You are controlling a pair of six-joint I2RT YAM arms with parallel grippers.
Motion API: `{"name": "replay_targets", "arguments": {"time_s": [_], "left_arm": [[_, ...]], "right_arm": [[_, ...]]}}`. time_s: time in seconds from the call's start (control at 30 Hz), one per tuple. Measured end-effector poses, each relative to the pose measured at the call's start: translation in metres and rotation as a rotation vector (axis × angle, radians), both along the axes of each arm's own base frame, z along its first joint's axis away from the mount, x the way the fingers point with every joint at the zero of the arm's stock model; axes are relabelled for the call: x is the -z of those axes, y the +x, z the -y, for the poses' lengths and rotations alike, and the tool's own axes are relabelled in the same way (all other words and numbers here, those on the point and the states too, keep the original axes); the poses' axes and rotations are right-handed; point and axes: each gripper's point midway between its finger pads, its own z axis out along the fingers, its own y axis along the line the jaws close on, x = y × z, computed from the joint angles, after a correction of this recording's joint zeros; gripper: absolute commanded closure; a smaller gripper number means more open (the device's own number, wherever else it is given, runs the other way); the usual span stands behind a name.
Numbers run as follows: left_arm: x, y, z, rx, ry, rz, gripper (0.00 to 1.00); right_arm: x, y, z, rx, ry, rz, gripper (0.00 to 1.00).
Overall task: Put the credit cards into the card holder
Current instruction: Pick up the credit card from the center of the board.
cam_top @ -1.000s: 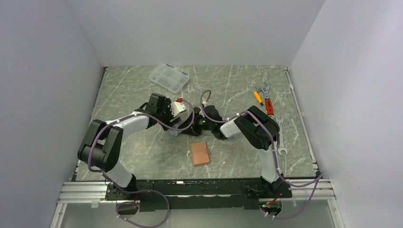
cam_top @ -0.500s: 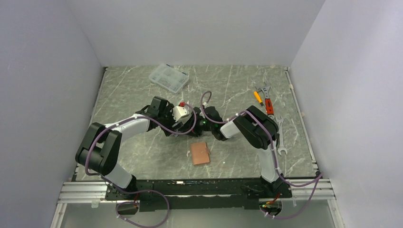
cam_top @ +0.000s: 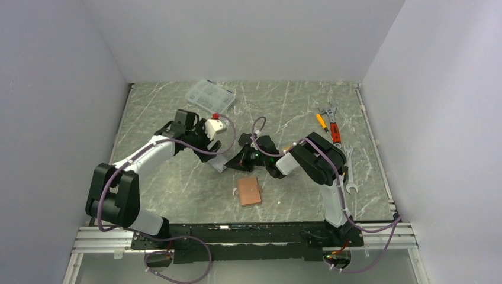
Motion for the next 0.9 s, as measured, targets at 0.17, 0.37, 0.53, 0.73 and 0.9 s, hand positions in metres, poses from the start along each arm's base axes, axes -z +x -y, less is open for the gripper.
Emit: {"name": "replay_targets", "arguments": {"time_s": [0.17,0.37,0.53,0.73,0.9], "left_arm": [[-0.018,0.023,-0.014,-0.069,-0.012,0.045,0.22],[0.003,0.028,-0.022,-0.115,0.037,-0.001,0.26],[0.021,0.030,-0.029,-0.144,0.086,-0.035,0.25],[0.009,0.022,-0.025,-0.142,0.047,-0.049,0.02],[-0.049,0.007,-0.008,-0.084,-0.095,-0.012,0.01]], "right_arm": [[-0.002,-0.010,0.011,0.003,0.001,-0.003,1.00],[-0.001,-0.023,0.021,-0.001,0.010,-0.005,1.00],[-0.004,-0.025,0.023,-0.004,0.029,0.003,1.00],[-0.023,-0.027,0.023,-0.047,0.027,0.070,1.00],[-0.052,-0.018,0.015,-0.118,-0.006,0.189,1.00]]}}
